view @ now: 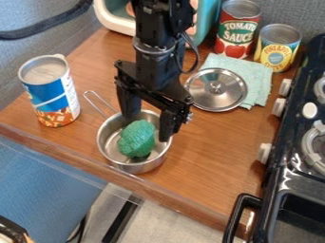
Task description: Moved the tin to the upper left side of the table.
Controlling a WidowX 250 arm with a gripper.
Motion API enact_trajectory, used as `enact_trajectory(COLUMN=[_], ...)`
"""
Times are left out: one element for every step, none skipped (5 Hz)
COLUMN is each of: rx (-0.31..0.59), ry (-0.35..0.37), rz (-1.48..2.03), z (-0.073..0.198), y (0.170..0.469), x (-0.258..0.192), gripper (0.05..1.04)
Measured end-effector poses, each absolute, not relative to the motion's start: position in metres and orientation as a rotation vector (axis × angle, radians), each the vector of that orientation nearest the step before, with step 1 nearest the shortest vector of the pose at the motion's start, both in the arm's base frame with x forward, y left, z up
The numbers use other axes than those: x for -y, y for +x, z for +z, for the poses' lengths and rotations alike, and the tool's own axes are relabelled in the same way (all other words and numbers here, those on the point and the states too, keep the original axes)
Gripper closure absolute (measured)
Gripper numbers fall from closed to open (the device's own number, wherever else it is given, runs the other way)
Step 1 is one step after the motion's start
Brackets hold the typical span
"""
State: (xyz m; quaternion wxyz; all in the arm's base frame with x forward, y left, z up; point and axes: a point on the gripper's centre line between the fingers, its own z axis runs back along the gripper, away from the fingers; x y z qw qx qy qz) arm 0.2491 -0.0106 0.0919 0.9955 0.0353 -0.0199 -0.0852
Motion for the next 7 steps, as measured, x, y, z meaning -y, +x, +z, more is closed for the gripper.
enact_trajectory(rx=[0.017,0.009,0.064,0.092,0.116,0.096,0.069], ry=[0.069,0.065,0.048,0.043,0.000,0.009,0.028], rz=[-0.171,-0.146,-0.077,-0.062,-0.045,-0.043,0.010], z=[0.087,0.087,0.107,0.117,0.126,0.120,0.108], y=[0.247,0.246,0.242,0.238,0.226,0.215,0.202], x=[0.011,0.002,-0.019,-0.039,-0.063,-0.078,-0.109], gripper=[0.083,0.083,0.083,0.083,0.083,0.083,0.083])
